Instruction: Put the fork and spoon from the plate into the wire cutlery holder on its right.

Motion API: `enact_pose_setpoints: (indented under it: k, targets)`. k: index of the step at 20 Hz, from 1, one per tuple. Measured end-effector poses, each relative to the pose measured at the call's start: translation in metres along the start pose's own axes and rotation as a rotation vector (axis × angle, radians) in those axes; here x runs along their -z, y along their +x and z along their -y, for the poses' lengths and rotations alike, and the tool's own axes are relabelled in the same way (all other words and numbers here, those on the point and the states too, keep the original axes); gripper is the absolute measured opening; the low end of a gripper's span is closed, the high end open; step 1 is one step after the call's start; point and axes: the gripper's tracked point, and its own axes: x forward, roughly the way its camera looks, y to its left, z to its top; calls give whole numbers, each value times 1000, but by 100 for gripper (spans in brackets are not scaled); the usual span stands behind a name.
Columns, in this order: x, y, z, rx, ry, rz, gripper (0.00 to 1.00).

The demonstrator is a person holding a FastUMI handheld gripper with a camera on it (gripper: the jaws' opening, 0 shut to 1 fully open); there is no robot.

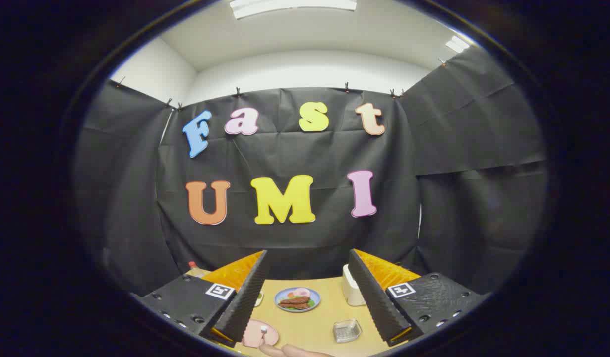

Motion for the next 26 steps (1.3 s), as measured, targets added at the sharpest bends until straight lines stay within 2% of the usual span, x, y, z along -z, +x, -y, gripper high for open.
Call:
enact_pose_setpoints:
  k: [10, 14, 20, 23, 26]
  targets:
    - [24, 17, -6, 1, -22, -71, 96]
    - [52, 28, -20, -14, -49, -122, 96]
    - [124, 44, -57, -79, -75, -226, 96]
    - [176, 53, -77, -110, -94, -302, 96]
    - [242, 57, -95, -133, -114, -438, 96]
